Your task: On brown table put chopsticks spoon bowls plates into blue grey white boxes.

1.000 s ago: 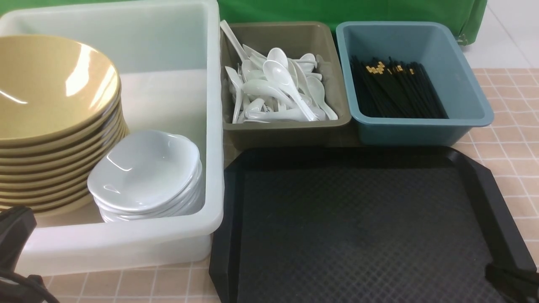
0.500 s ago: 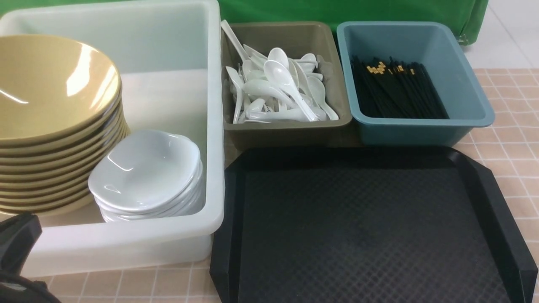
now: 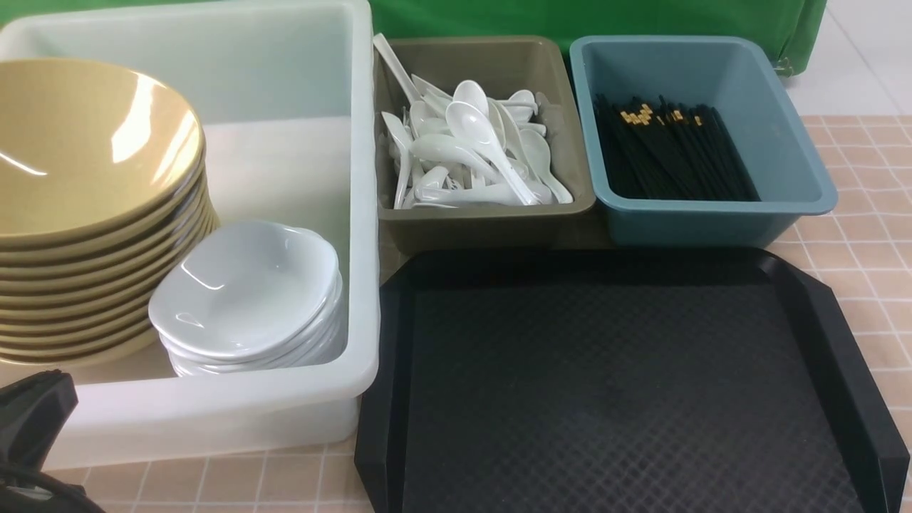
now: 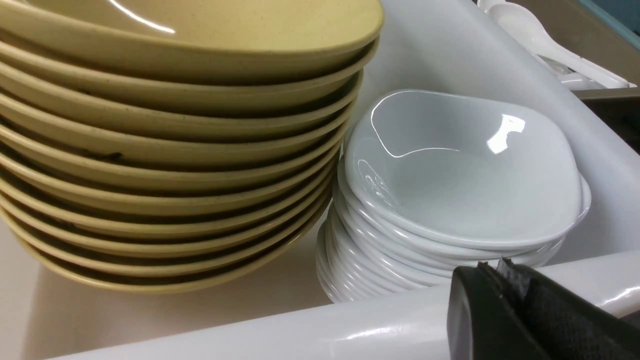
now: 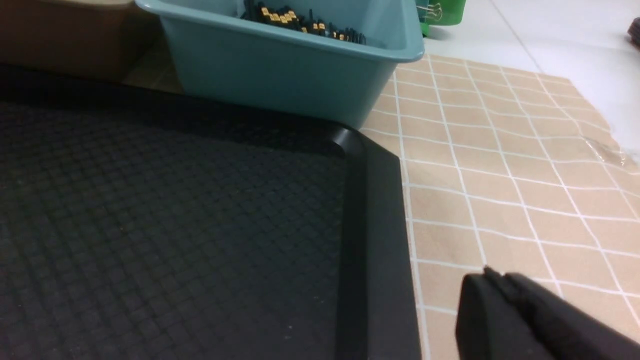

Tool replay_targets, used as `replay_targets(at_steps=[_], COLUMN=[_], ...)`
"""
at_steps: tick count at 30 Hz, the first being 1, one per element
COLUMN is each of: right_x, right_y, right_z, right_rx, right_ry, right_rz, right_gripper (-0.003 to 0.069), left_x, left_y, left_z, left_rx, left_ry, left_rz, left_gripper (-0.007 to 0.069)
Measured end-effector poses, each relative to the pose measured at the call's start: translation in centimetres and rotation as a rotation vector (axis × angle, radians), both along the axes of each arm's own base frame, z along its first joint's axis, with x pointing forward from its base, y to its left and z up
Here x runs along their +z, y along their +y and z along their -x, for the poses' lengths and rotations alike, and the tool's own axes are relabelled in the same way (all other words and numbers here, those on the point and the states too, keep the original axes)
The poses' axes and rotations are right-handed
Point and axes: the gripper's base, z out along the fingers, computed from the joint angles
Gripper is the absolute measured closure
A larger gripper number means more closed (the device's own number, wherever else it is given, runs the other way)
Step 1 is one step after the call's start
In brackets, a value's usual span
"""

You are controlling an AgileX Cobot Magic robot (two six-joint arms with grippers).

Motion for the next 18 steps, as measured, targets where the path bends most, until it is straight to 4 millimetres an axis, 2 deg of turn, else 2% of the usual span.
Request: replay_targets(at_steps=[13,16,18], right_x=[0.0,0.0,0.0], right_y=[0.0,0.0,0.0], right_z=[0.0,0.0,0.0], right_rx=[0.0,0.0,0.0], right_ry=[0.0,0.0,0.0], right_rz=[0.0,0.0,0.0], right_gripper=[0.0582,0.0578,0.0575], left_x=[-0.1,-1.4,-3.3], left_y=[0.0,0.0,0.2], left_z=[0.0,0.8,1.3], left_rx=[0.0,0.013,0.026], left_ry=[0.0,-0.045,-0.055], left_rz=[0.0,-0.003,-0.05], left_gripper=[0.0623,0.0623,0.0623])
